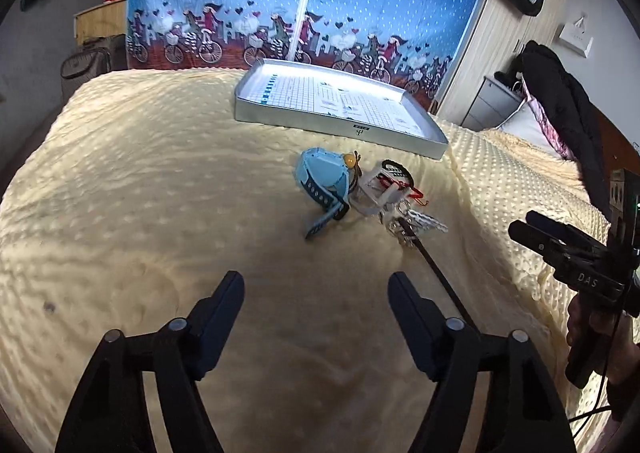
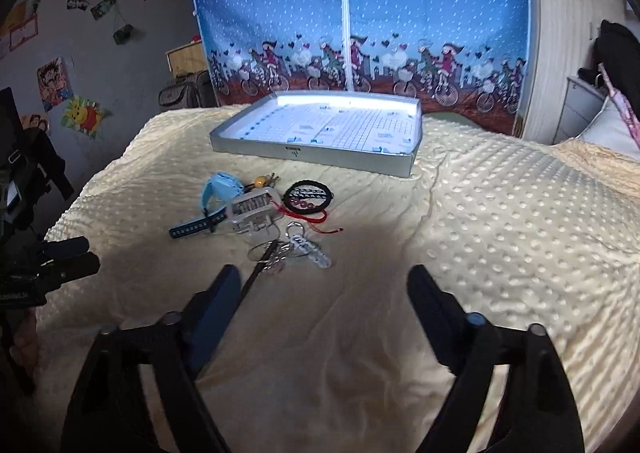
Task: Organize jewelry
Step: 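Grasp the light-blue watch with the left tool while the right tool grasps the clear plastic strip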
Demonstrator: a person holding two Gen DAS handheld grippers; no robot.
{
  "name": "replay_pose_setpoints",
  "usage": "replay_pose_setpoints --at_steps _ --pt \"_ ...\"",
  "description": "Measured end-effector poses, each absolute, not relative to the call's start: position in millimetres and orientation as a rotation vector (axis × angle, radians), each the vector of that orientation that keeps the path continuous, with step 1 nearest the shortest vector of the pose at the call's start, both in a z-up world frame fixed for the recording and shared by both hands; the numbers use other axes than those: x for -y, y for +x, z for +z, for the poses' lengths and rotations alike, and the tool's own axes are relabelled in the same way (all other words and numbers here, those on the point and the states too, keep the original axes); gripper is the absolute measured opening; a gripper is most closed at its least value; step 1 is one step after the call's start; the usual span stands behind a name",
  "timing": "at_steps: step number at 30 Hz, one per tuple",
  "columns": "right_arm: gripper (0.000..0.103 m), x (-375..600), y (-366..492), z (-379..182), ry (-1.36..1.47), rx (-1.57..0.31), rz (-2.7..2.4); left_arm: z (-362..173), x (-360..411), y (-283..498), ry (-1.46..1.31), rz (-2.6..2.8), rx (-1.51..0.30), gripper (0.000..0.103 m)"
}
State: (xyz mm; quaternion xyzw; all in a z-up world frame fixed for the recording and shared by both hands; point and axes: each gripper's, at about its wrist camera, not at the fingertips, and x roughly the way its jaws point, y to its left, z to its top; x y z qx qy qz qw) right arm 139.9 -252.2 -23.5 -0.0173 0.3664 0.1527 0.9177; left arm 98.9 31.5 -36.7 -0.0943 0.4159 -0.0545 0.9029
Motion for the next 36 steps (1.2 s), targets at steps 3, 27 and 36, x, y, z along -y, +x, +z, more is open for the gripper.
replay_pose_setpoints --at_steps 3,27,36 --pt "0.061 255 173 -38 -0.003 -0.824 0.359 -41 -30 133 -0.183 -0.134 -0.898 0.064" --pt "0.015 214 234 -95 -0.148 -1.050 0.631 -81 -28 234 -0.334 -0.063 -1.107 0.009" --pt "0.011 215 206 -86 -0.156 -1.044 0.669 -70 -23 197 -0.352 -0.087 -1.089 0.004"
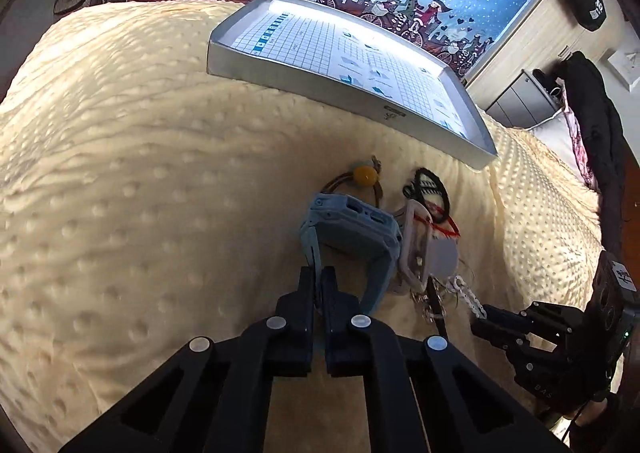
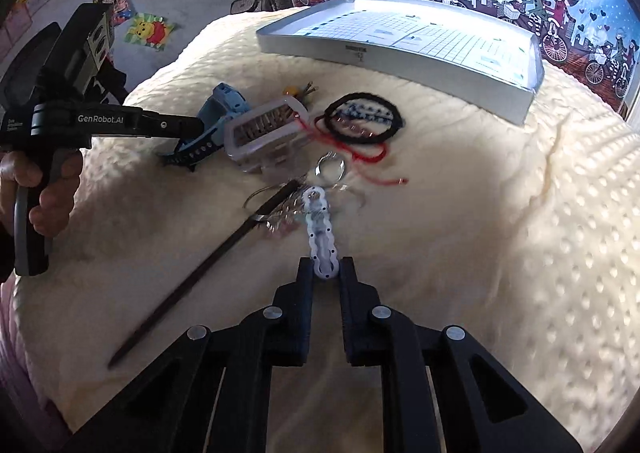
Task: Organize jewelry
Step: 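Grasp the light-blue watch with the left tool while the right tool grasps the clear plastic strip, then carry the watch and strip into the silver tray and open both tools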
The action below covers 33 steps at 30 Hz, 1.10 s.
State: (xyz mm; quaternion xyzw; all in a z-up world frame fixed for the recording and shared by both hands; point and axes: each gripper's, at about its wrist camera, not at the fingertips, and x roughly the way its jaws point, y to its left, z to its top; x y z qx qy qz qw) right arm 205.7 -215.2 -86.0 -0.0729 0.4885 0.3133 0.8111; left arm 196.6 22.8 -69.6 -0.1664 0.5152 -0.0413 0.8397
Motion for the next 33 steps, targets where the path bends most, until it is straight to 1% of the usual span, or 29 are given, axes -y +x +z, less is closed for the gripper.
replay_pose_setpoints --at_steps 6,14,23,28,33 --pt "0.011 232 179 -83 -0.143 -1.093 0.650 -68 -19 173 -0.365 -0.113 -1.139 0.004" --pt "0.011 254 166 -77 -0.095 -1.056 0.611 -61 -16 149 -0.343 -0.168 -1.152 0.004" --pt "0.011 247 175 -62 -0.041 -0.948 0.614 -20 -7 163 -0.264 -0.231 -1.039 0.003" --pt "0.011 241 176 -62 -0.069 -0.956 0.620 -11 -12 175 -0.267 -0.229 -1.006 0.003" --pt "0.011 238 175 -77 -0.114 -1.036 0.629 -21 -13 173 -0.274 -0.225 -1.022 0.003"
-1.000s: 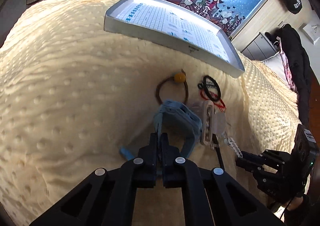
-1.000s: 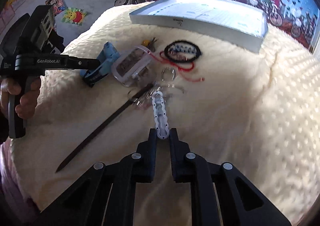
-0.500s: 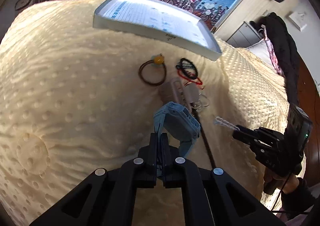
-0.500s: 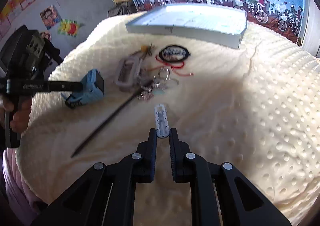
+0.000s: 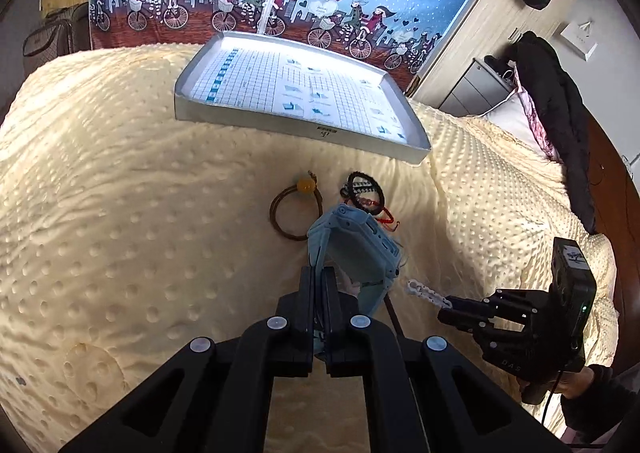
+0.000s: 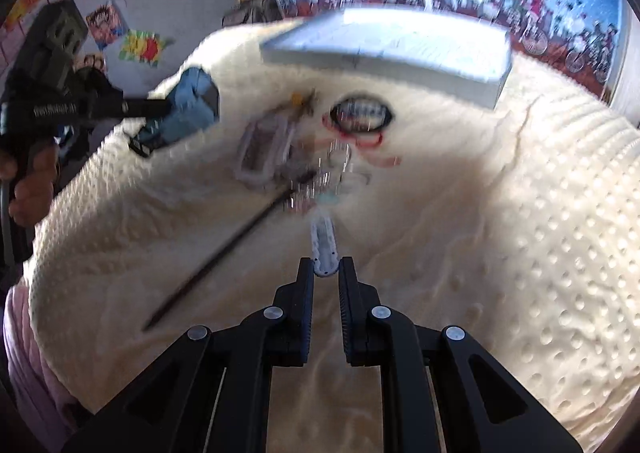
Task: Organize jewelry
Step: 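Carry the watch and strip into the silver tray and open both tools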
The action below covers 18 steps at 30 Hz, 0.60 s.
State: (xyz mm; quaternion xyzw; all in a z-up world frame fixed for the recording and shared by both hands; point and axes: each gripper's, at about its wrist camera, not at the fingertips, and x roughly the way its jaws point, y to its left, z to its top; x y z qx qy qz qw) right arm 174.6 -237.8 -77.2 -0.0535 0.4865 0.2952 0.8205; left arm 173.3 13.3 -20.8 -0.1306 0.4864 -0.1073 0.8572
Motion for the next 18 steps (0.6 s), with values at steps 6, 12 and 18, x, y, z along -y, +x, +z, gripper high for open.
replay_pose_setpoints --at_steps 6,12,18 --pt "0.015 229 183 -93 -0.131 -1.055 0.601 -46 -11 168 -0.293 -0.207 -1.083 0.003" --pt "0.020 219 195 -96 -0.138 -1.052 0.612 -62 -8 166 -0.305 -0.201 -1.125 0.003" --pt "0.012 216 198 -91 -0.086 -1.014 0.633 -52 -6 171 -0.300 -0.213 -1.101 0.003"
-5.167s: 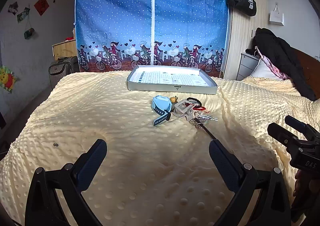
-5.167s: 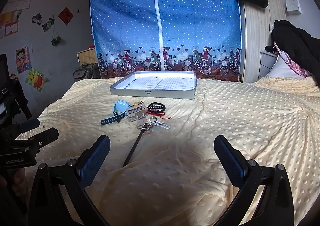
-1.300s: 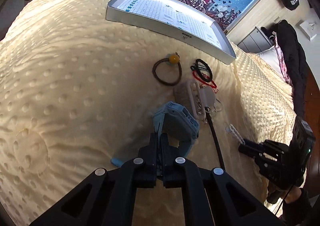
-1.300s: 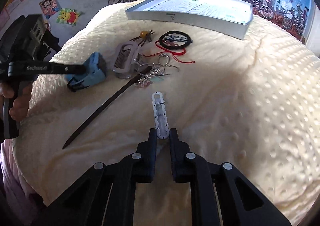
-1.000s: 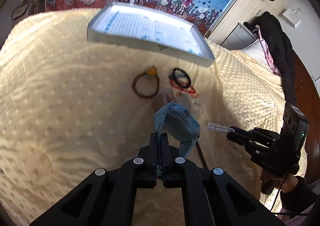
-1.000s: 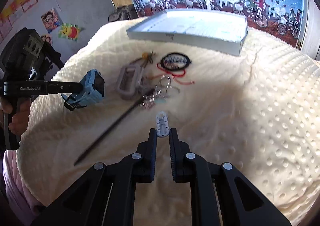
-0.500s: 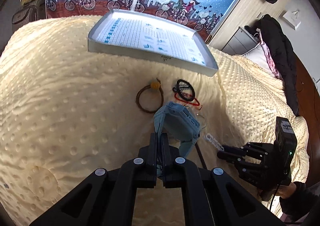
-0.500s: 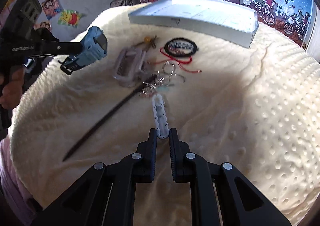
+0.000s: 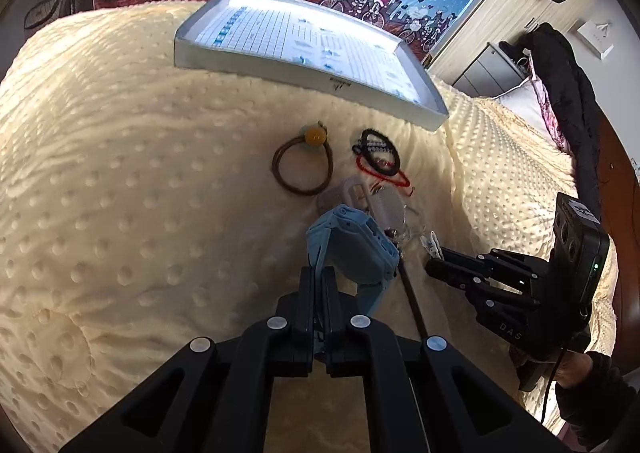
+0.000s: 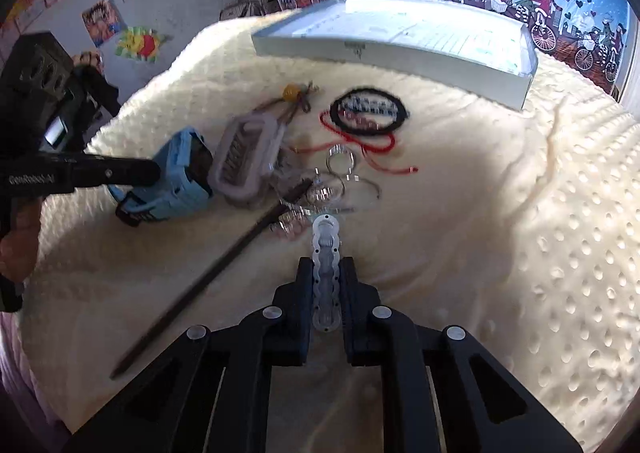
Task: Organize jewelry
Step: 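Carry the watch and strip into the silver tray and open both tools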
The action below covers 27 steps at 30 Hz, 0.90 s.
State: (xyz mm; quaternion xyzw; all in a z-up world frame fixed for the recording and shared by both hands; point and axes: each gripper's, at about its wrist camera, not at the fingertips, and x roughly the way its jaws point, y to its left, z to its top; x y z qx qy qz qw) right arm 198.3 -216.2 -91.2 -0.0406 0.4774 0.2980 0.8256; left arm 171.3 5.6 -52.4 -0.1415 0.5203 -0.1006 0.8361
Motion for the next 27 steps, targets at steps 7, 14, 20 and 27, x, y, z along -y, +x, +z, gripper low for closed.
replay_pose_setpoints --at_steps 7,14,20,27 --pt "0.012 216 223 -50 -0.048 -0.903 0.639 -19 -12 203 -0.329 -0.216 -1.018 0.003" --pt "0.012 200 291 -12 -0.027 -0.836 0.607 7 -21 254 -0.333 -0.175 -0.925 0.004" --pt "0.012 189 355 -23 0.058 -0.861 0.529 -1 -32 323 -0.372 -0.108 -0.901 0.004" --pt "0.012 181 392 -64 0.121 -0.923 0.470 -25 -38 374 -0.347 -0.036 -0.916 0.004"
